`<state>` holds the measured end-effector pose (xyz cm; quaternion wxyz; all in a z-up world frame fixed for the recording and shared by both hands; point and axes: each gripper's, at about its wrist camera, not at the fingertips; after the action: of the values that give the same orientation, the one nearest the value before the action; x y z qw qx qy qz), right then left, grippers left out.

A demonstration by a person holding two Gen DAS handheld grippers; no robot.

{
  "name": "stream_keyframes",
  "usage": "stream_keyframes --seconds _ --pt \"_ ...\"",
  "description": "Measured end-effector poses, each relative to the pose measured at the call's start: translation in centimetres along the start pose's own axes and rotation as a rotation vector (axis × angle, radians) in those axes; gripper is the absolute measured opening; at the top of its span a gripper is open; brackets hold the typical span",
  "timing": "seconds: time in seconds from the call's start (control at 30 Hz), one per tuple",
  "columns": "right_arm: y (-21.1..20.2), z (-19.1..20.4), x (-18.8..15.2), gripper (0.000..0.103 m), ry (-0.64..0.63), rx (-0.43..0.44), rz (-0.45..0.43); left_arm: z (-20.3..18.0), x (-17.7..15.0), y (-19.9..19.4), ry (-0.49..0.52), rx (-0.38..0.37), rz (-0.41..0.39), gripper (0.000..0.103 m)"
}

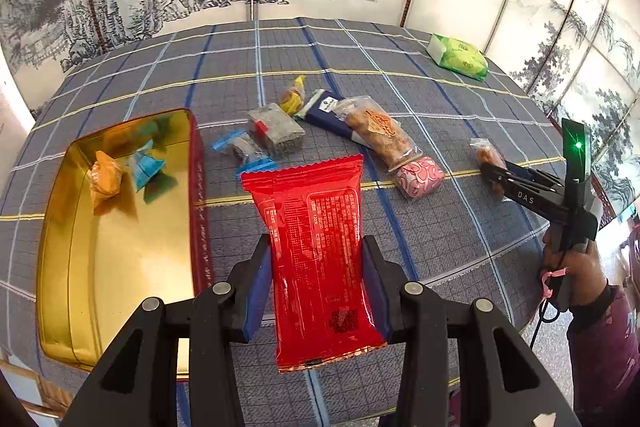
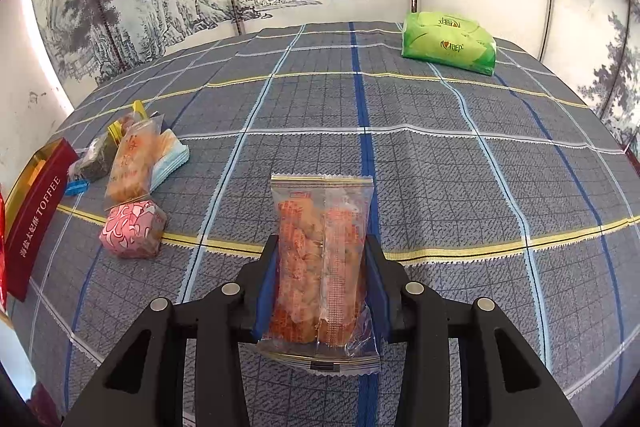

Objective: Organize snacks
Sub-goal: 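Carry the red packet with the left gripper into the gold tin and release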

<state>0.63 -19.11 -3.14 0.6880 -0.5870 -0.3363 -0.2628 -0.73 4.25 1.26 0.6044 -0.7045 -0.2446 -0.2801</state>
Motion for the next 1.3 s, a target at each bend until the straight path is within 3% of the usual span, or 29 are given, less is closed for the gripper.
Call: stream_keyframes --seconds 0.43,1.3 --pt "0.1 0.3 0.0 0.041 -0.015 -0.014 0.002 2.7 0.2 -1.5 -0.036 0.064 -0.058 0.039" --pt "0.3 0.8 0.0 0.041 -0.024 -0.025 0.003 11.6 -0.8 -0.9 -0.098 0.287 -0.060 0.039"
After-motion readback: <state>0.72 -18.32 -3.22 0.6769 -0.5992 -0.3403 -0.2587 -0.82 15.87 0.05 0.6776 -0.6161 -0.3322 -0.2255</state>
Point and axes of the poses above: each gripper's, at about its wrist camera, not at the fingertips, and y roughly the way its jaws point, z to its left, x to its top, and after that the axes turned 8 degrees about -z, right-handed
